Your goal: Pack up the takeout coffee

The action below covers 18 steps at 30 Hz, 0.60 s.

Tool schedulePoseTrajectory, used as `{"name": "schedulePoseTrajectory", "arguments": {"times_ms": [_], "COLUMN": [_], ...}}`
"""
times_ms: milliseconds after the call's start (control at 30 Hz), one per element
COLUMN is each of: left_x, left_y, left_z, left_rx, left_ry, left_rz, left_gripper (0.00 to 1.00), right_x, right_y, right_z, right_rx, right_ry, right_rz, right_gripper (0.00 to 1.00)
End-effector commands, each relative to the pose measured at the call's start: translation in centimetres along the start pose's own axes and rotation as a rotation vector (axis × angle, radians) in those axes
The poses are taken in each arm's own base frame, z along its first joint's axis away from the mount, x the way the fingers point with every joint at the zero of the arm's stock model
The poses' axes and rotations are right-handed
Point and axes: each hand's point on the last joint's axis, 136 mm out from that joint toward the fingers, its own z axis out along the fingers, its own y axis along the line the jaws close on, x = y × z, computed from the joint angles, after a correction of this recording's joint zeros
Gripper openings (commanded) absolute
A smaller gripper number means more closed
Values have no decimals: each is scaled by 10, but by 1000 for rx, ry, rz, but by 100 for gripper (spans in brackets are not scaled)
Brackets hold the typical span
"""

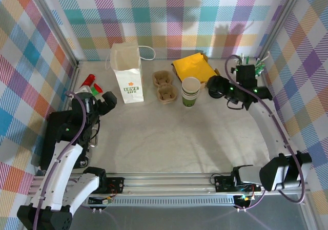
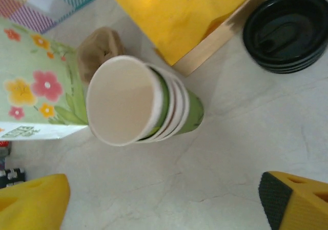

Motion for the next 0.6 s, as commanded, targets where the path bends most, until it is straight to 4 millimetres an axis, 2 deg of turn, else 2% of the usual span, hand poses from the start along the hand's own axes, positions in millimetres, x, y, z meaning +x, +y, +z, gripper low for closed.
{"name": "schedulePoseTrajectory", "arguments": {"times_ms": [0,100,300,500,567], "left_x": [9,10,11,12,12], "left_y": [-29,-35,-37,-40,-41], "left_z": [-15,-21,-29,-30,-30], "left_rx": [153,186,200,218,224], "left_ry": [70,72,75,82,84], "left_rz": [28,49,83,92,91], "left_gripper": [100,100,100,100,100], "right_x": [4,-2,-4,-4,-3], "right_y": [7,14,15,9,7], "right_z": [11,25,56,73,78], "right_rx": [72,131,203,242,250], "right_ry": [54,75,121,147,155], "right_rz": [-18,-49,-75,-79,-80], "right_gripper": [88,82,66,56,49]}}
